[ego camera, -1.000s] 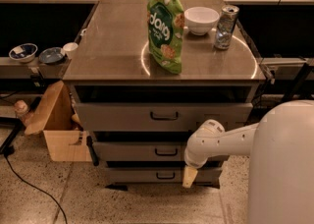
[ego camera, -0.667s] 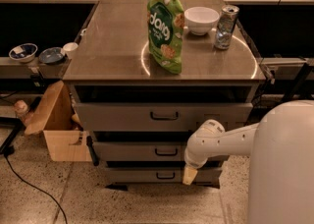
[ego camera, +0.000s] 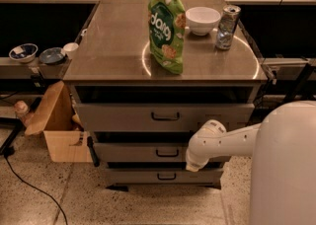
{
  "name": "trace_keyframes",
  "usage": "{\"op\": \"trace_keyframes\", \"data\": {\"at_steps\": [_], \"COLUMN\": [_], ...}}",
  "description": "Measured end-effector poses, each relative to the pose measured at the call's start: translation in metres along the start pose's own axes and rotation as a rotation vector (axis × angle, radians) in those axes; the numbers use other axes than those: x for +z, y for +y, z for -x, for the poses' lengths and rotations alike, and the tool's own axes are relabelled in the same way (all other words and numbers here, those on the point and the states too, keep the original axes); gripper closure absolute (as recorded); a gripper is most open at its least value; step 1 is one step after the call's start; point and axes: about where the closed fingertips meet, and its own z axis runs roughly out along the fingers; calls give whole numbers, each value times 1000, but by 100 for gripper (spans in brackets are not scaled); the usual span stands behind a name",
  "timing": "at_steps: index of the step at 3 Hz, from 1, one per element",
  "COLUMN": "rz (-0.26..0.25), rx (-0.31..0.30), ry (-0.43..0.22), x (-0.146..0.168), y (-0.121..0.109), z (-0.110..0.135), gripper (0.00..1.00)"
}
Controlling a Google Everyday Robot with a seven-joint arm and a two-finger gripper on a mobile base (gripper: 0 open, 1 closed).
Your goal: Open middle drawer
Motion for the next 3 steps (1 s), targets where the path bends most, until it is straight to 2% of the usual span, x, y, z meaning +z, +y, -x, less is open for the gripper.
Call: {"op": "trace_keyframes", "data": {"at_steps": [1,2,3], "rz": [0,0,0], "rx": [0,0,0], "ry": [0,0,0], "x": [0,0,-6], "y": [0,0,-1], "z": [0,0,1], "gripper": [93,100,100]}}
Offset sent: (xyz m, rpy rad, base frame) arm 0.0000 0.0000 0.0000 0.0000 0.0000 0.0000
